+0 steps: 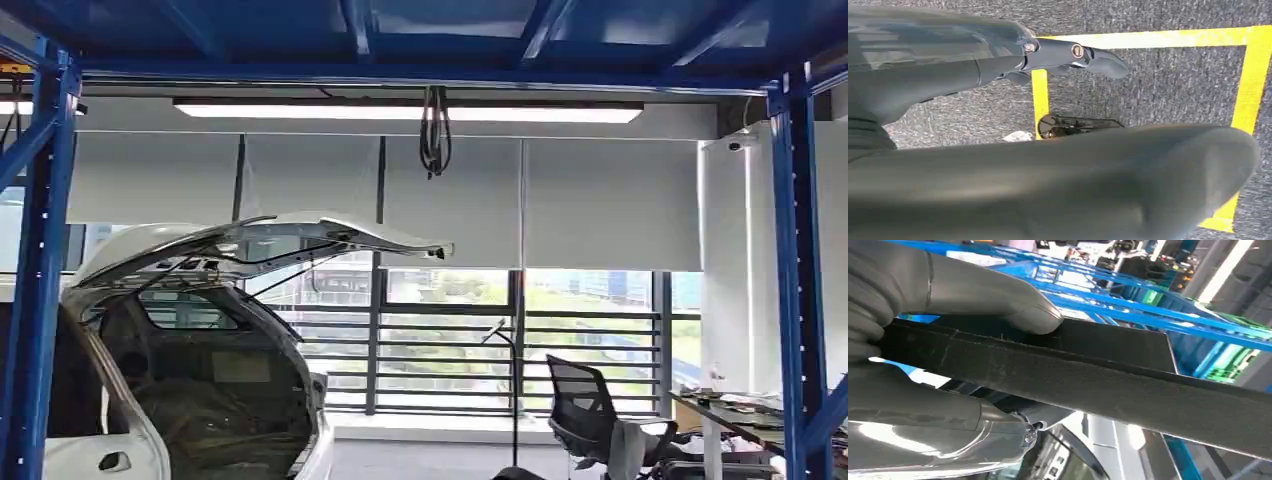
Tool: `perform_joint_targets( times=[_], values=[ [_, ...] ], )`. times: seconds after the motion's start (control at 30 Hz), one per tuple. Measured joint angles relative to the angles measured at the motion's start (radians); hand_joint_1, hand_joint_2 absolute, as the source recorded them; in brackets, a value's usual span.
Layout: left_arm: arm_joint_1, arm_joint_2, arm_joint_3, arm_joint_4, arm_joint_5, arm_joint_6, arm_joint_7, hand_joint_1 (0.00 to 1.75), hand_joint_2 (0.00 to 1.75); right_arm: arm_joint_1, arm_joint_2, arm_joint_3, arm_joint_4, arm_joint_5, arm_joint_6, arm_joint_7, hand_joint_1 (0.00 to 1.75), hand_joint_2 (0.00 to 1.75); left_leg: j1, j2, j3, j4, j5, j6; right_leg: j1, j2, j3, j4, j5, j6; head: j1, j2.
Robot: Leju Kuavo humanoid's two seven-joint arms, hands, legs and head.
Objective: Take the parts from the cabinet and place them on the table.
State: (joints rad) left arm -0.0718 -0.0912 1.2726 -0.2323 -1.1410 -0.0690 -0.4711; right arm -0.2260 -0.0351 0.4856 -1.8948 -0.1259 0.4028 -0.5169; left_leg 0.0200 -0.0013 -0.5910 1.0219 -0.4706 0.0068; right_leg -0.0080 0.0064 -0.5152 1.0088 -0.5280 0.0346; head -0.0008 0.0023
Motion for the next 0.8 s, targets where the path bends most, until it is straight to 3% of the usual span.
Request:
perform_joint_targets(
  times=[0.1, 0.13, 0.17, 0.2, 0.27, 0.3, 0.33, 0.37, 0.4, 0.47, 0.5, 0.53, 0.63, 0.67, 0.7, 0.73, 0.8],
  values=[
    [0.001, -0.001, 0.0, 0.0, -0.001, -0.003, -0.001, 0.0, 1.75, 0.004, 0.002, -0.006, -0.001, 0.001, 0.0, 0.0, 1.75, 1.75, 0.001, 0.0, -0.012, 0.0, 0.013, -0.02, 0.008, 0.002, -0.016, -0.002, 0.009, -0.015, 0.0, 0.0],
    [0.002, -0.003, 0.0, 0.0, -0.001, -0.005, -0.001, 0.0, 1.75, 0.005, 0.001, -0.009, -0.002, -0.003, 0.002, -0.001, 1.75, 1.75, 0.002, 0.0, -0.013, -0.002, 0.019, -0.028, 0.01, 0.001, -0.019, -0.003, 0.015, -0.023, 0.0, 0.0],
    [0.002, -0.003, 0.0, 0.0, -0.001, -0.005, -0.002, 0.0, 1.75, 0.004, -0.001, -0.014, -0.006, -0.011, 0.007, -0.001, 1.75, 1.75, 0.005, 0.0, -0.019, 0.004, 0.007, -0.031, 0.003, -0.003, -0.023, -0.013, 0.026, -0.039, 0.0, 0.0],
    [0.003, -0.003, 0.0, 0.0, -0.001, -0.005, -0.003, 0.0, 1.75, 0.005, -0.003, -0.019, -0.011, -0.019, 0.011, -0.001, 1.75, 1.75, 0.004, 0.0, -0.027, 0.025, -0.03, -0.03, 0.004, -0.006, -0.032, -0.012, 0.033, -0.048, 0.0, 0.0],
    [0.006, -0.005, 0.0, 0.0, -0.001, -0.006, -0.003, 0.0, 1.75, 0.008, -0.008, -0.027, -0.016, -0.031, 0.017, -0.001, 1.75, 1.75, 0.004, 0.0, -0.069, 0.165, -0.139, -0.029, 0.009, -0.009, -0.052, -0.011, 0.047, -0.058, 0.0, 0.0],
    [0.005, -0.006, 0.0, 0.0, -0.001, -0.007, -0.003, 0.0, 1.75, 0.011, -0.011, -0.032, -0.017, -0.033, 0.018, 0.0, 1.75, 1.75, 0.004, 0.0, -0.091, 0.241, -0.178, -0.03, 0.012, -0.01, -0.063, -0.01, 0.055, -0.059, 0.0, 0.0],
    [0.005, -0.006, 0.0, 0.0, -0.001, -0.006, -0.003, 0.0, 1.75, 0.016, -0.013, -0.034, -0.017, -0.034, 0.02, 0.0, 1.75, 1.75, 0.003, 0.0, -0.1, 0.295, -0.2, -0.029, 0.016, -0.011, -0.075, -0.008, 0.063, -0.06, 0.0, 0.0],
    [0.006, -0.006, 0.0, 0.0, -0.001, -0.006, -0.003, 0.0, 1.75, 0.02, -0.014, -0.037, -0.018, -0.034, 0.02, 0.0, 1.75, 1.75, 0.002, 0.0, -0.086, 0.296, -0.196, -0.029, 0.017, -0.011, -0.087, -0.006, 0.069, -0.06, 0.0, 0.0],
    [0.006, -0.006, 0.0, 0.0, -0.001, -0.006, -0.003, 0.0, 1.75, 0.022, -0.015, -0.039, -0.018, -0.034, 0.021, 0.0, 1.75, 1.75, 0.0, 0.0, -0.05, 0.252, -0.176, -0.027, 0.018, -0.01, -0.098, -0.002, 0.075, -0.058, 0.0, 0.0],
    [0.003, -0.006, 0.0, 0.0, -0.001, -0.006, -0.003, 0.0, 1.75, 0.023, -0.018, -0.041, -0.021, -0.034, 0.026, 0.0, 1.75, 1.75, -0.004, 0.0, 0.077, 0.061, -0.109, -0.018, 0.018, -0.008, -0.114, 0.005, 0.085, -0.052, 0.0, 0.0],
    [0.001, -0.006, 0.0, 0.0, -0.001, -0.006, -0.004, 0.0, 1.75, 0.023, -0.018, -0.041, -0.024, -0.034, 0.027, 0.0, 1.75, 1.75, -0.005, 0.0, 0.122, -0.01, -0.102, -0.012, 0.018, -0.009, -0.118, 0.008, 0.09, -0.048, 0.0, 0.0],
    [-0.002, -0.006, 0.0, 0.0, -0.001, -0.006, -0.004, 0.0, 1.75, 0.022, -0.019, -0.043, -0.026, -0.034, 0.029, -0.001, 1.75, 1.75, -0.008, -0.001, 0.124, -0.033, -0.103, -0.01, 0.026, -0.01, -0.128, 0.017, 0.095, -0.042, 0.0, 0.0],
    [0.004, -0.006, 0.0, 0.0, -0.001, -0.006, -0.005, 0.0, 1.75, 0.024, -0.022, -0.045, -0.025, -0.034, 0.035, 0.0, 1.75, 1.75, -0.017, -0.001, 0.109, -0.018, -0.088, 0.003, 0.017, -0.012, -0.133, 0.014, 0.118, -0.027, 0.0, 0.0],
    [0.006, -0.01, 0.0, 0.001, -0.001, -0.006, -0.005, 0.0, 1.75, 0.024, -0.026, -0.045, -0.026, -0.034, 0.038, 0.0, 1.75, 1.75, -0.008, 0.004, 0.101, -0.027, -0.073, 0.01, 0.018, -0.004, -0.14, 0.017, 0.12, -0.022, 0.0, 0.0],
    [0.002, -0.009, 0.0, 0.001, -0.001, -0.006, -0.005, 0.0, 1.75, 0.025, -0.028, -0.046, -0.025, -0.035, 0.039, 0.0, 1.75, 1.75, -0.008, 0.008, 0.089, -0.025, -0.061, 0.017, 0.016, -0.001, -0.151, 0.033, 0.081, -0.015, -0.002, 0.0],
    [0.0, -0.009, 0.0, 0.001, -0.001, -0.005, -0.006, 0.0, 1.75, 0.024, -0.032, -0.048, -0.025, -0.035, 0.043, 0.0, 1.75, 1.75, -0.008, 0.008, 0.077, -0.025, -0.052, 0.024, 0.013, -0.002, -0.165, 0.08, 0.022, -0.009, -0.001, 0.0],
    [0.0, -0.009, 0.0, 0.001, -0.002, -0.006, -0.006, 0.0, 1.75, 0.025, -0.035, -0.047, -0.024, -0.036, 0.047, -0.001, 1.75, 1.75, -0.011, 0.01, 0.053, -0.024, -0.032, 0.024, 0.008, -0.003, -0.198, 0.23, -0.085, 0.0, -0.002, 0.0]
  ],
)
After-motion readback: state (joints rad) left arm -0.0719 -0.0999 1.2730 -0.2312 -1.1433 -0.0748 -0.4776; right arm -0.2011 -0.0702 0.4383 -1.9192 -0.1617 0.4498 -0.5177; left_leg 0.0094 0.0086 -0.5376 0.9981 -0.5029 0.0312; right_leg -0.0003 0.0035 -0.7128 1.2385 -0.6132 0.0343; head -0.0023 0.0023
